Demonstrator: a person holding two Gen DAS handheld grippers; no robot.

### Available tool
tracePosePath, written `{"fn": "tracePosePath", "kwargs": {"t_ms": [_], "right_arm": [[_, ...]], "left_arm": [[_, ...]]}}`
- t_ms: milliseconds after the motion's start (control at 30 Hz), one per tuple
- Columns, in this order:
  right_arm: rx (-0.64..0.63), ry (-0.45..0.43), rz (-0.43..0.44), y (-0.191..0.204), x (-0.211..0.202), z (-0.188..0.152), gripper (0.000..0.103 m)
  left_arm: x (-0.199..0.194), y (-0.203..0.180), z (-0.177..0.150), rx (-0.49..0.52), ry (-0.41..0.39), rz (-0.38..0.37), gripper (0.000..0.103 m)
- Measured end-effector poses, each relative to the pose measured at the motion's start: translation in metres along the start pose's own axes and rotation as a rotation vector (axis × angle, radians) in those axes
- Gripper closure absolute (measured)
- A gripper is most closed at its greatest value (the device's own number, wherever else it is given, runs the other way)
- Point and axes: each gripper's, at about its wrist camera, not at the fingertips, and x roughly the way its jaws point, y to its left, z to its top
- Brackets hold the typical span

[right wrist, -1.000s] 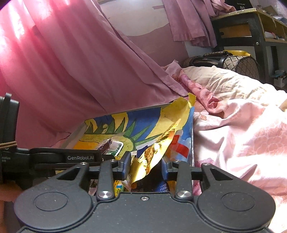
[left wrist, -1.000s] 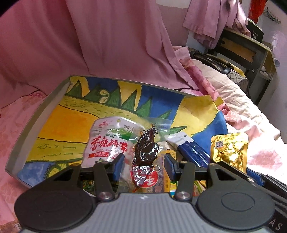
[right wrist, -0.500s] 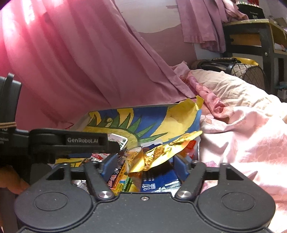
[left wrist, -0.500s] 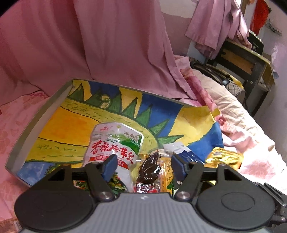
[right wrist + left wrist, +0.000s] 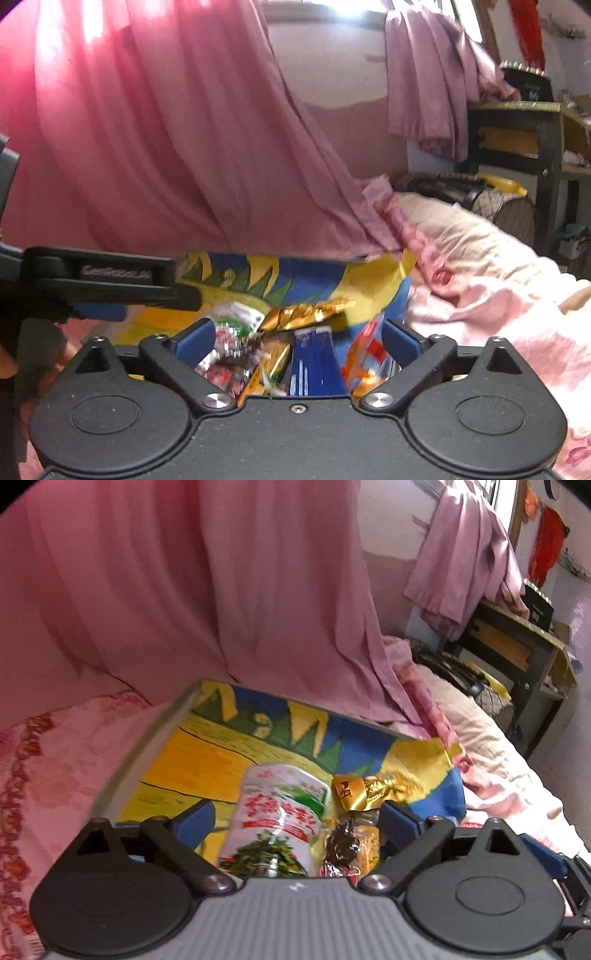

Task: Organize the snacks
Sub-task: 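Open the right tool to drop the gold pouch while the left tool releases the candy, then move both open tools back toward the remaining snacks on the sheet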

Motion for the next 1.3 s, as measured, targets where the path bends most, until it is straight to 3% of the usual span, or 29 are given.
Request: {"fn": "tracePosePath", "kwargs": {"t_ms": [400, 633, 967, 1300], "right_arm": [[0.032, -0.162, -0.015, 0.013, -0.071, 0.011, 0.001], [-0.002, -0.147, 0.025, 0.039, -0.109, 0.004, 0.001], [-0.103, -0.116, 0.041, 0.082, -0.152, -0.025, 0.001], [-0.129, -0.041, 0.057, 0.104, -0.173, -0.054, 0.001]], "left_arm": [[-0.085, 0.026, -0.007, -0.004, -0.078, 0.062, 0.001], [-0.132, 0.051, -0.044, -0.114, -0.086, 0.060, 0.001], [-0.174, 0.090, -0.094, -0.193, -0.021, 0.098, 0.001], [-0.177, 0.117, -0.140, -0.254, 0.083, 0.176, 0.001]]}}
